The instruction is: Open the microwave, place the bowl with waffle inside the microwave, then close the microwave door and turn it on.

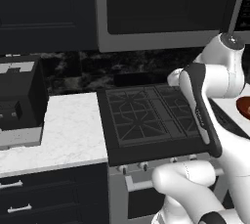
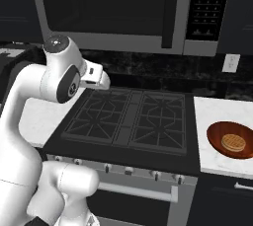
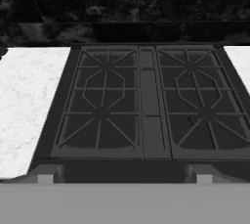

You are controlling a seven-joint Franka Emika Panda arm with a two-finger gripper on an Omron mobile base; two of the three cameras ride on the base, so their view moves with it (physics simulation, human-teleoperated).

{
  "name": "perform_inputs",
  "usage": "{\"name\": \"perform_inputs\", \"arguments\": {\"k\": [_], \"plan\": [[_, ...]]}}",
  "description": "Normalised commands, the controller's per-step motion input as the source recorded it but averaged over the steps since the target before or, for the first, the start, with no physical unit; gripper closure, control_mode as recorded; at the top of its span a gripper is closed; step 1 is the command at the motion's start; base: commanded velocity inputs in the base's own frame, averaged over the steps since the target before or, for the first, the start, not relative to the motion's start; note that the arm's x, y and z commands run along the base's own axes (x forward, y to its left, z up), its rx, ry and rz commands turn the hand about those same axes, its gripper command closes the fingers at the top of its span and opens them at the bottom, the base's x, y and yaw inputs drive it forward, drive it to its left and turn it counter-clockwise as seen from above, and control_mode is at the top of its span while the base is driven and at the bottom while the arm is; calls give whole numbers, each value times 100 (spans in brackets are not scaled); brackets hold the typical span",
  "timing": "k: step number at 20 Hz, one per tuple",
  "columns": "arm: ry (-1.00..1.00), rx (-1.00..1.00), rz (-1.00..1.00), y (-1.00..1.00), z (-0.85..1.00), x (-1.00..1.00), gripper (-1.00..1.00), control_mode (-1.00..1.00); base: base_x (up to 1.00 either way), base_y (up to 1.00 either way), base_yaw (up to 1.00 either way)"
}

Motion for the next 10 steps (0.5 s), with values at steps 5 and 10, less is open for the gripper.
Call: {"name": "perform_inputs", "arguments": {"k": [5,10], "plan": [[-19,0,-18,-57,50,-19,-100,-100,0,0,0],[-7,0,-16,-71,66,-6,-100,-100,0,0,0]]}}
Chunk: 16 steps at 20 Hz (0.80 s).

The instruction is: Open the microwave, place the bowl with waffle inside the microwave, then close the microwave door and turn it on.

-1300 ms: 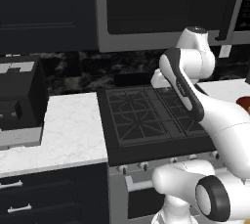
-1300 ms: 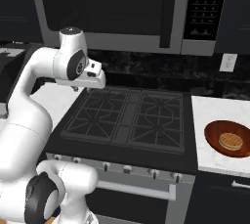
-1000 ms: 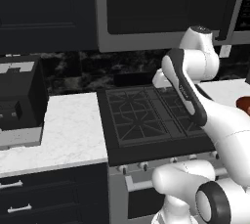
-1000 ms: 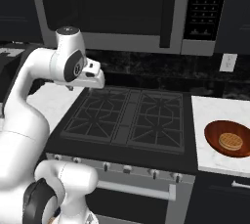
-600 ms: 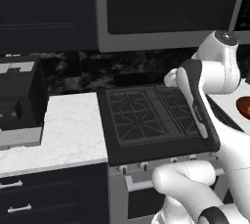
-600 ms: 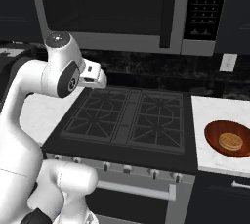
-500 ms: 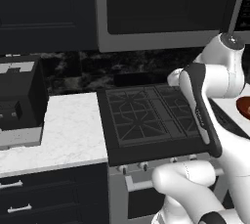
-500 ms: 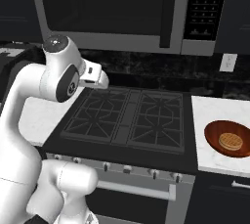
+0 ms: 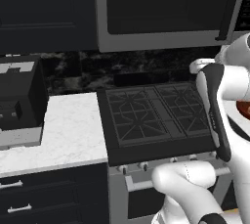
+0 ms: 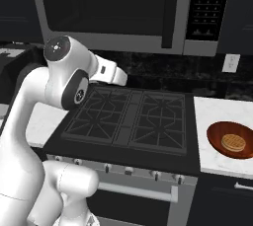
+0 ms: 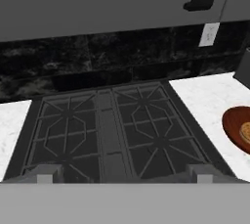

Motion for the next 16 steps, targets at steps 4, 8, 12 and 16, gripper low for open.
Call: {"name": "perform_inputs", "arguments": {"k": [4,8,12,16], "plan": [[-1,0,-9,-71,79,0,-100,-100,0,0,0],[0,0,-3,-75,83,-4,-100,-100,0,0,0],[-12,1,-2,-56,49,0,-100,-100,0,0,0],[-18,0,0,-39,24,16,-100,-100,0,0,0]]}}
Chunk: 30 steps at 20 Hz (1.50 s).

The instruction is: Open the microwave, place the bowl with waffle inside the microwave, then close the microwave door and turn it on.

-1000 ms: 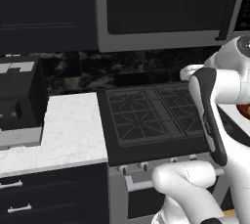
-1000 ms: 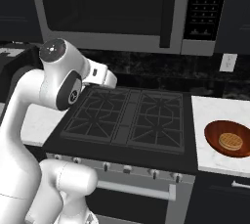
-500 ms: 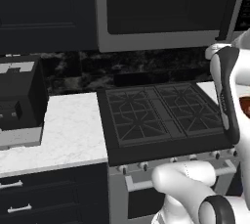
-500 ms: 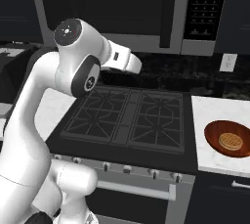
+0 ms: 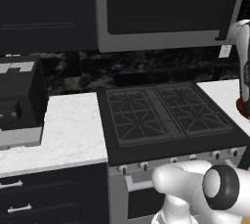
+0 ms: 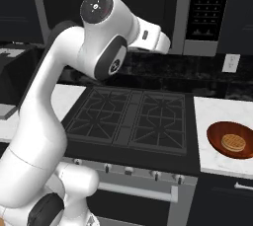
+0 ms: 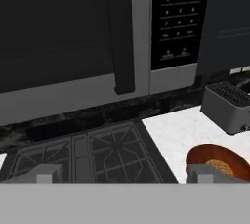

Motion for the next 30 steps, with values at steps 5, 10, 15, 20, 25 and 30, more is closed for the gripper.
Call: {"name": "perform_inputs", "arguments": {"k": [5,10,15,20,25,30], "plan": [[-15,0,0,-22,4,35,-100,-100,0,0,0],[-4,0,0,0,0,56,-100,-100,0,0,0],[0,0,0,-13,0,55,-100,-100,0,0,0],[0,0,0,-26,0,46,-100,-100,0,0,0],[0,0,1,-10,-7,44,-100,-100,0,0,0],[0,2,3,-13,-20,49,-100,-100,0,0,0]]}}
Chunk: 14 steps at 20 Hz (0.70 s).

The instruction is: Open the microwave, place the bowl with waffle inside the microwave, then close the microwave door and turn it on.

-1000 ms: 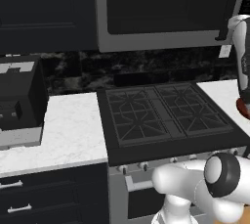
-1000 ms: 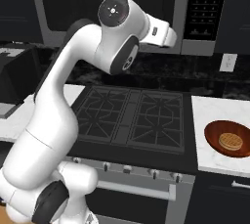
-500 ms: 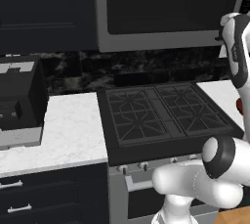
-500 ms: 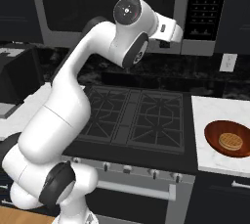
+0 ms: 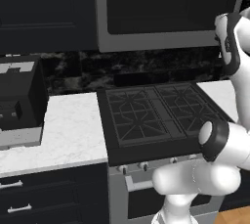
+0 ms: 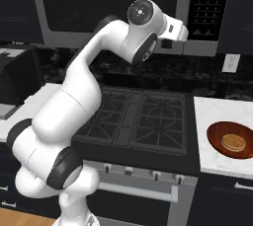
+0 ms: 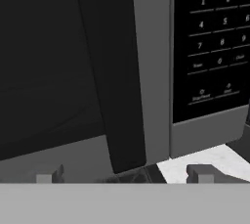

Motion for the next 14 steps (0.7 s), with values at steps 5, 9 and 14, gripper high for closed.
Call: {"name": "perform_inputs", "arguments": {"k": [5,9,14], "plan": [[-1,2,2,-13,-19,52,-100,-100,0,0,0],[-4,0,3,-5,-27,62,-100,-100,0,0,0],[-9,0,6,-1,-42,76,-100,-100,0,0,0]]}}
